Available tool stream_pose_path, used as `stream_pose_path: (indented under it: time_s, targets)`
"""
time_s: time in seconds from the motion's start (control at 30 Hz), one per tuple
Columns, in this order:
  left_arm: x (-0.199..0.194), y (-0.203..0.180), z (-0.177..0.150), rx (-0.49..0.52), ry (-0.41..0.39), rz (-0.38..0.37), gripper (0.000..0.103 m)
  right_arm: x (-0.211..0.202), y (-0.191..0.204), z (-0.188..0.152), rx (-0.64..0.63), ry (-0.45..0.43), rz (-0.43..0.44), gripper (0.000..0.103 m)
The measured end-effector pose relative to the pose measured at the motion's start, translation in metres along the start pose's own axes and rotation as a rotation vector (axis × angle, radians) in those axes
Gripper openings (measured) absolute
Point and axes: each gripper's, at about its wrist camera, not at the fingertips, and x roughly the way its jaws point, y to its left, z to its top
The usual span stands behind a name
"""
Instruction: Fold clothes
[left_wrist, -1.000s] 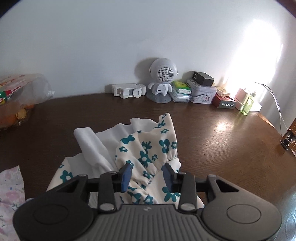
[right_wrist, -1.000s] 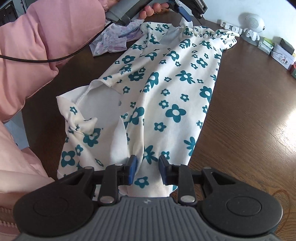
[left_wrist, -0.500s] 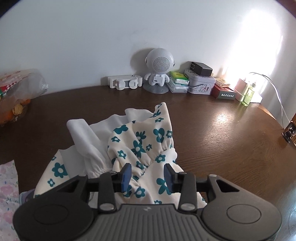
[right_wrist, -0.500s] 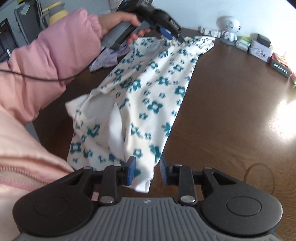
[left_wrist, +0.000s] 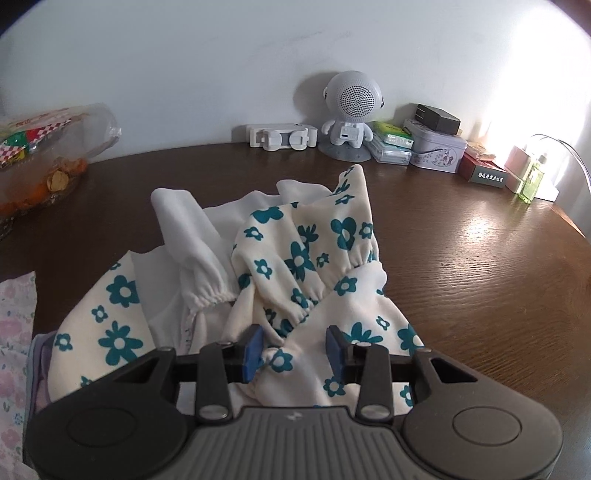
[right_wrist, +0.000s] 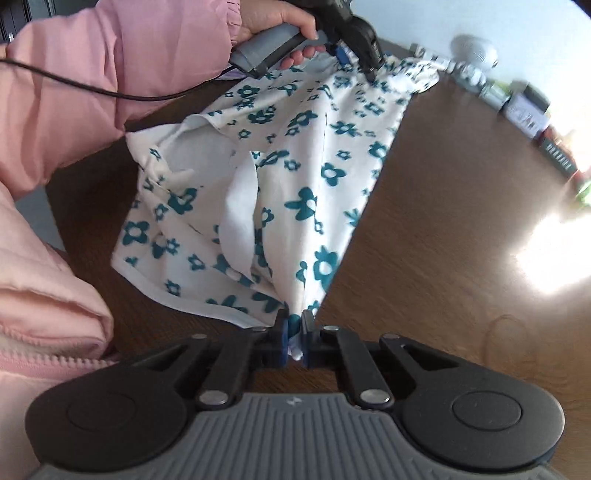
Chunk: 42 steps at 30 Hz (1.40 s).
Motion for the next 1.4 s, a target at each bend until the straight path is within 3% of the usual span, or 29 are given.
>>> stream_pose_path:
  time_s: [0.13, 0.23, 0.27, 0.37, 0.47, 0.67, 0.73, 0.8, 0.9, 0.97, 1.07, 1.2, 1.27, 1.3, 1.33, 1.4]
  targets:
    - [0.001, -0.001, -0.002, 0.001, -0.006, 0.005, 0.036, 0.005, 0.011, 0.0, -0.022, 0.013, 0.053, 0.009]
    - [-0.004, 0.004, -0.003, -0.008, -0.014, -0.015, 0.037, 0.002, 0.013, 0.003, -0.019, 0.0, 0.082, 0.035]
    - [-0.007, 0.006, -0.003, -0.013, -0.018, -0.026, 0.037, -0.002, 0.01, 0.005, -0.009, -0.016, 0.088, 0.037]
    - [-0.019, 0.015, 0.0, -0.032, -0.034, -0.054, 0.037, -0.019, -0.011, 0.012, 0.092, -0.087, 0.168, 0.037]
    - [-0.029, 0.02, 0.005, -0.037, -0.044, -0.059, 0.037, -0.026, -0.031, 0.024, 0.165, -0.16, 0.179, 0.037]
    - [-0.046, 0.019, 0.016, 0.007, -0.069, -0.059, 0.034, 0.006, -0.043, 0.053, 0.156, -0.134, 0.172, 0.033]
    - [-0.046, 0.013, 0.021, 0.046, -0.063, -0.079, 0.026, 0.019, -0.043, 0.063, 0.142, -0.129, 0.193, 0.033]
    - [-0.039, 0.001, 0.023, 0.102, -0.042, -0.092, 0.025, 0.032, -0.042, 0.071, 0.127, -0.128, 0.206, 0.033]
    - [-0.022, -0.016, 0.031, 0.129, -0.021, -0.104, 0.031, 0.049, -0.039, 0.08, 0.101, -0.133, 0.231, 0.033]
    - [-0.006, -0.027, 0.039, 0.13, -0.013, -0.109, 0.042, 0.058, -0.039, 0.083, 0.091, -0.132, 0.257, 0.033]
    - [0.019, -0.04, 0.055, 0.135, -0.024, -0.056, 0.05, 0.069, -0.041, 0.084, 0.083, -0.126, 0.293, 0.033]
    - [0.053, -0.05, 0.074, 0.163, -0.031, 0.075, 0.05, 0.073, -0.045, 0.081, 0.092, -0.147, 0.329, 0.034]
    - [0.069, -0.047, 0.079, 0.165, -0.026, 0.119, 0.039, 0.073, -0.045, 0.079, 0.094, -0.162, 0.338, 0.036]
    - [0.074, -0.042, 0.08, 0.149, -0.018, 0.12, 0.016, 0.073, -0.045, 0.078, 0.093, -0.169, 0.34, 0.036]
    - [0.077, -0.036, 0.08, 0.122, -0.014, 0.118, 0.006, 0.073, -0.045, 0.076, 0.091, -0.176, 0.34, 0.037]
    - [0.083, -0.024, 0.08, 0.07, -0.005, 0.115, 0.006, 0.073, -0.044, 0.074, 0.088, -0.19, 0.342, 0.038]
